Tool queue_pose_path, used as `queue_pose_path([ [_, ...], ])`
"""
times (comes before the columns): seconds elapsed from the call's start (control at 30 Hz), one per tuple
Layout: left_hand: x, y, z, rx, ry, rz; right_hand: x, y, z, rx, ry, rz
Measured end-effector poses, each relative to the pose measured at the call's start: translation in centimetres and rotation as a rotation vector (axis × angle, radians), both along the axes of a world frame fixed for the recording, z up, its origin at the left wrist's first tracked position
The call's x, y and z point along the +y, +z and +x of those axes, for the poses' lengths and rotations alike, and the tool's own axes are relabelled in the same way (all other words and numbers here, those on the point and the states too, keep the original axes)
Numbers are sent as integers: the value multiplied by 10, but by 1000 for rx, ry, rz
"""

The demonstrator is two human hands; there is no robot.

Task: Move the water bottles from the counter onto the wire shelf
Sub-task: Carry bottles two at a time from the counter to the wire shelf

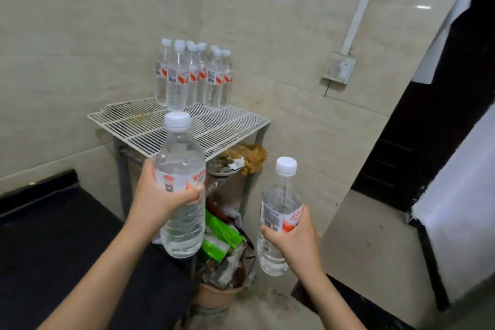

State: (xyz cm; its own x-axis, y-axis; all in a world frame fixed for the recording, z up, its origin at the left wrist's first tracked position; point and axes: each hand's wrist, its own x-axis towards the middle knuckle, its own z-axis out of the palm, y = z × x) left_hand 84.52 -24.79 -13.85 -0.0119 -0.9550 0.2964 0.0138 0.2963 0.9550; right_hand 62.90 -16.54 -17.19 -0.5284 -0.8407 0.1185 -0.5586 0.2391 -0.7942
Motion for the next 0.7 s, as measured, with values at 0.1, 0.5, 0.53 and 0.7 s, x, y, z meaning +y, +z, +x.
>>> queue_pose_path([
  [0.1, -28, 26, -7, -35, 58, -65, -34, 5, -13, -50, 17, -26],
  [0.5, -158, 67, -37, -26, 425, -195, -232, 78, -60, -31, 251, -322],
  [0.53, -172, 68, -45, -15, 450, -197, -252, 83, -64, -36, 292, -342],
  [0.7, -231, 65, -91, -22, 622, -202, -363, 89, -81, 10, 471, -305],
])
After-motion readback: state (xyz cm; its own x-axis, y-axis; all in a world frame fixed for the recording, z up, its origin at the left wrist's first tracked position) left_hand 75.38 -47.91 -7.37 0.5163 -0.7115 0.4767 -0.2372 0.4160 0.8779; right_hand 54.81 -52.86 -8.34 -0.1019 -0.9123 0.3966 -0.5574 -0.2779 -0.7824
